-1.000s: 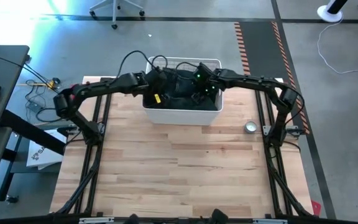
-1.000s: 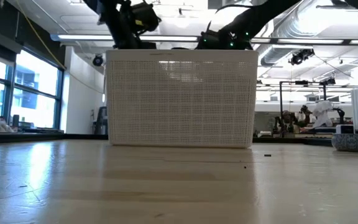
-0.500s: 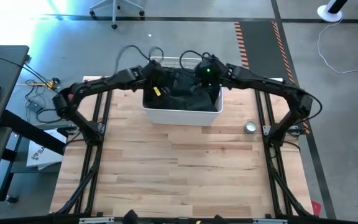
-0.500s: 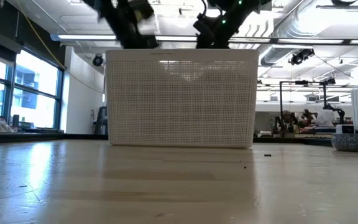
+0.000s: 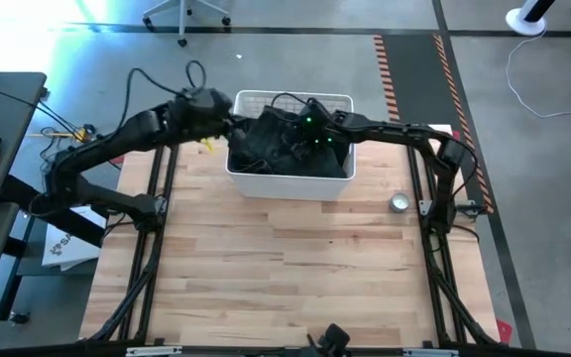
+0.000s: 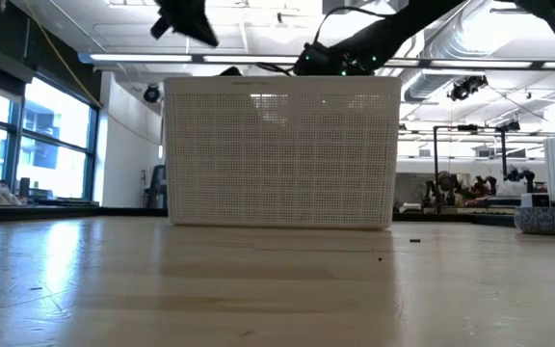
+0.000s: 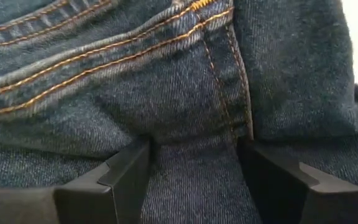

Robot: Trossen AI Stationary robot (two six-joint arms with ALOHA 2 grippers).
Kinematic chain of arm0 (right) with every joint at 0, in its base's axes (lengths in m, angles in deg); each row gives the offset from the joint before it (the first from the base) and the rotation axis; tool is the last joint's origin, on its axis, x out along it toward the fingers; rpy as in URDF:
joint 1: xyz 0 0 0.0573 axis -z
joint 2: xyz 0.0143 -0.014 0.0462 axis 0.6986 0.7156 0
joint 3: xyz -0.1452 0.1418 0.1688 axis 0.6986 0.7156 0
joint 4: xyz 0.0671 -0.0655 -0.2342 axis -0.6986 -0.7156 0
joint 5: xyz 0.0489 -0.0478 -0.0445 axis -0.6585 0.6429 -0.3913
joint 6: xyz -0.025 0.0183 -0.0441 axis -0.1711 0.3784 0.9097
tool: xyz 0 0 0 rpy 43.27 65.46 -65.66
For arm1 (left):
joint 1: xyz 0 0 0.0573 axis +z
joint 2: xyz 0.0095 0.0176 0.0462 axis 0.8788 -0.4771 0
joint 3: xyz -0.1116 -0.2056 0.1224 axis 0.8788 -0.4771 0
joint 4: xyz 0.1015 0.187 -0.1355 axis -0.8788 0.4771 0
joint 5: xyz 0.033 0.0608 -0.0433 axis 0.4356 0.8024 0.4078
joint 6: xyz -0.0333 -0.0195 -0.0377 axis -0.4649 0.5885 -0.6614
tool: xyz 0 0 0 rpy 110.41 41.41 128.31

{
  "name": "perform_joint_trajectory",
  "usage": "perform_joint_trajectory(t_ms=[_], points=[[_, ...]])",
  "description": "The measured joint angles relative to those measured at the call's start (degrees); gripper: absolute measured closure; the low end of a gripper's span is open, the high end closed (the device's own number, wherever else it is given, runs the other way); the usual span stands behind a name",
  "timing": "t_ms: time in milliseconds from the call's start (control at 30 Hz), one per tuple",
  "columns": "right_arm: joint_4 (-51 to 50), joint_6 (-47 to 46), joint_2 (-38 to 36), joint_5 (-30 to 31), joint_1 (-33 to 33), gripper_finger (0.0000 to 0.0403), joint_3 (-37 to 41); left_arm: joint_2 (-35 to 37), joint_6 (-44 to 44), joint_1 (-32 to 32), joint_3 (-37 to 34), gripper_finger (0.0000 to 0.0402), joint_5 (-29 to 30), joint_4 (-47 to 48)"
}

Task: Sort clothes
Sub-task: Put the dark blue pants into the white laundry bin, then return to Home Position

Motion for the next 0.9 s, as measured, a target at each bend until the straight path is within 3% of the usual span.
perform_joint_trajectory(t_ms=[167, 367, 500, 667, 900], points=[[-3.09, -0.12, -0.69, -2.28, 0.71, 0.0165, -0.89, -2.18, -0.99, -1.74, -0.03, 0.0401, 8.02, 6.78], [-5.06, 4.24, -9.35, 2.56, -1.92, 0.0165, -2.53, -4.76, -1.44, -3.3, -0.07, 0.0401, 9.33, 7.62], [-5.14, 9.2, -19.72, 7.89, -3.9, 0.0165, -0.65, -3.38, -0.15, -3.98, -0.07, 0.0401, 9.35, 7.77], [-5.28, 10.1, -36.12, 8.43, -4.18, 0.0165, 7.64, 3.02, 1.48, -6.41, -0.74, 0.0401, 9.25, 6.83], [-2.07, 1.38, -65.86, 1.54, -5.83, 0.0165, 29.13, 19.86, 1.4, -13.27, -14.57, 0.0401, 8.11, -4.09]])
